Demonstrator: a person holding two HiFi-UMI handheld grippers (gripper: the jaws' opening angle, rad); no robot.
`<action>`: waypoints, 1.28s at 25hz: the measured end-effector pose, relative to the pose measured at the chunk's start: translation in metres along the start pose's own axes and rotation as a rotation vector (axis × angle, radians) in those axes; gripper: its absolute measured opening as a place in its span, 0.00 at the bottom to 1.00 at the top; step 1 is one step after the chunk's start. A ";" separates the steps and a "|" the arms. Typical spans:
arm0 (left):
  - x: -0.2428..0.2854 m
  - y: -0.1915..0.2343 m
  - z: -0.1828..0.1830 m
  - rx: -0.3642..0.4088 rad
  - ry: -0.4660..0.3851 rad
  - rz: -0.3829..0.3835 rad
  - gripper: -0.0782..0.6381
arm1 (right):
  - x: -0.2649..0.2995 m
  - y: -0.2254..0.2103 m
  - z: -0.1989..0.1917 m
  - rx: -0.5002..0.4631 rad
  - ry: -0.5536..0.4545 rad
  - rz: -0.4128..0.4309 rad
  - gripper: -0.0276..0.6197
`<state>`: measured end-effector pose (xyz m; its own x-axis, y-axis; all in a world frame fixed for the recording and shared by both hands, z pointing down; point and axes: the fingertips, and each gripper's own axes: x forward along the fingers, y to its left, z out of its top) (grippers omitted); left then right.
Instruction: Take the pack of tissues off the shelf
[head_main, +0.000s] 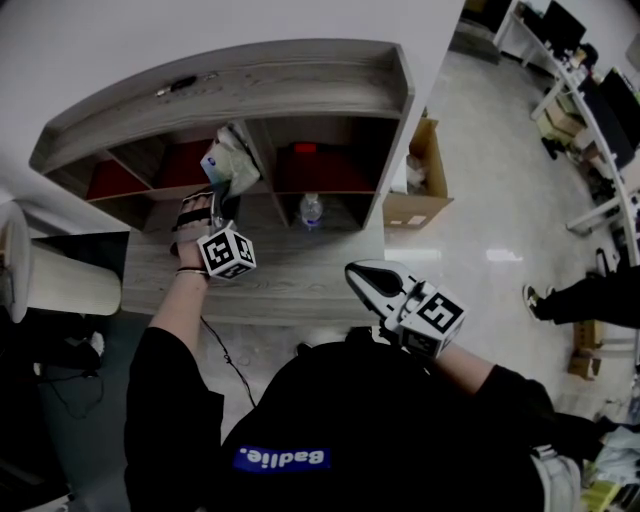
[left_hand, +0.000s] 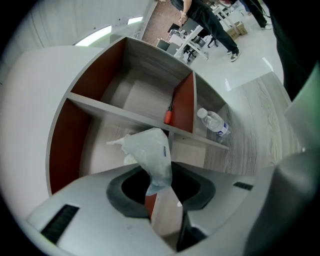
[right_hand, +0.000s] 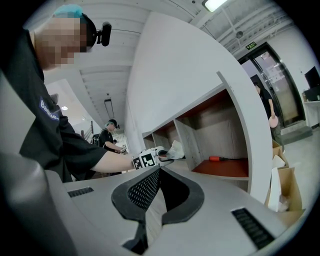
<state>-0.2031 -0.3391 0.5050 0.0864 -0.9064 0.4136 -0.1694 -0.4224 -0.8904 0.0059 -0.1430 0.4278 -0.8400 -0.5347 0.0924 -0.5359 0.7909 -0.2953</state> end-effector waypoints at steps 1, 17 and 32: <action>-0.003 0.000 0.000 0.004 -0.004 -0.001 0.27 | 0.000 0.001 0.000 0.001 -0.001 0.004 0.08; -0.067 0.020 0.001 -0.066 -0.078 0.093 0.18 | 0.018 0.014 0.004 -0.005 -0.009 0.047 0.08; -0.138 0.012 0.020 -0.426 -0.152 0.065 0.18 | 0.026 0.022 0.008 0.005 -0.021 0.079 0.08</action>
<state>-0.1977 -0.2191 0.4340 0.1997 -0.9332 0.2987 -0.5655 -0.3587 -0.7426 -0.0271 -0.1413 0.4163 -0.8775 -0.4771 0.0488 -0.4679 0.8294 -0.3053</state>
